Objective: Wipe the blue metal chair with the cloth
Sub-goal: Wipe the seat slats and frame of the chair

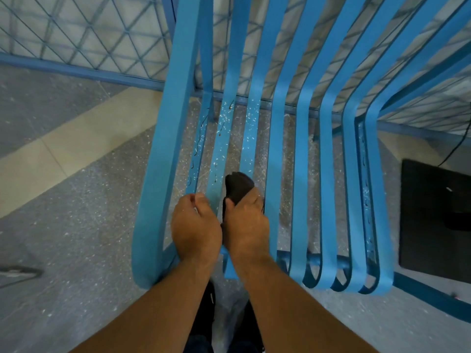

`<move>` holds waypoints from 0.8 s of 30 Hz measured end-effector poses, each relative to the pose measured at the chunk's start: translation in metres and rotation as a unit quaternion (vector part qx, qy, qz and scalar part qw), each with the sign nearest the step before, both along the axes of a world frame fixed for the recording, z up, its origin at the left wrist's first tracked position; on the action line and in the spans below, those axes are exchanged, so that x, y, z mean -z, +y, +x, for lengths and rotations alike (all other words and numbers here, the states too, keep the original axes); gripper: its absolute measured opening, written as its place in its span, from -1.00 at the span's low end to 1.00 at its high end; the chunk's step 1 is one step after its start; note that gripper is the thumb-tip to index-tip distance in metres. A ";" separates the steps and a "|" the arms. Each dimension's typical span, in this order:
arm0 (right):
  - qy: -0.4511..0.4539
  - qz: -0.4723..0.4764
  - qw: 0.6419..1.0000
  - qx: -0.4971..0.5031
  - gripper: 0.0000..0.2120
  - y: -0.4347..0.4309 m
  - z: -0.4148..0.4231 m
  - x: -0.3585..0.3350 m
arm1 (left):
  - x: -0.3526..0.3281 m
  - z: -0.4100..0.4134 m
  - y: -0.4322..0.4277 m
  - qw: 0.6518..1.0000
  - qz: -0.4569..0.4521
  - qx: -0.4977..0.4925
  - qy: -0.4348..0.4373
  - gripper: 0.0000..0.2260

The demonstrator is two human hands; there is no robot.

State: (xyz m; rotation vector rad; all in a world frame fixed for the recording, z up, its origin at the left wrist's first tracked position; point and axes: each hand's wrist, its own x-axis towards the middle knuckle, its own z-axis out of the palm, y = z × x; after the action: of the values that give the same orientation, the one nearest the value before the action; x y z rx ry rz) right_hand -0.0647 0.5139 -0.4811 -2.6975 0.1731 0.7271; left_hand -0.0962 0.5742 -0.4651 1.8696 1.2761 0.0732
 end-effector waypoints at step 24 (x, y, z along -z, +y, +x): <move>-0.004 0.091 0.986 0.143 -0.48 0.020 0.088 0.017 | 0.018 0.027 -0.004 0.999 -0.016 -0.029 -0.027 -0.71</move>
State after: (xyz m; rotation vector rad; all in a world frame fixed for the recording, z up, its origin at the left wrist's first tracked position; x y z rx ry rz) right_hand 0.0237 0.5335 -0.4979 -2.4335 0.4571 0.6128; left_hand -0.0693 0.5704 -0.4829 1.7911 1.2861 0.1324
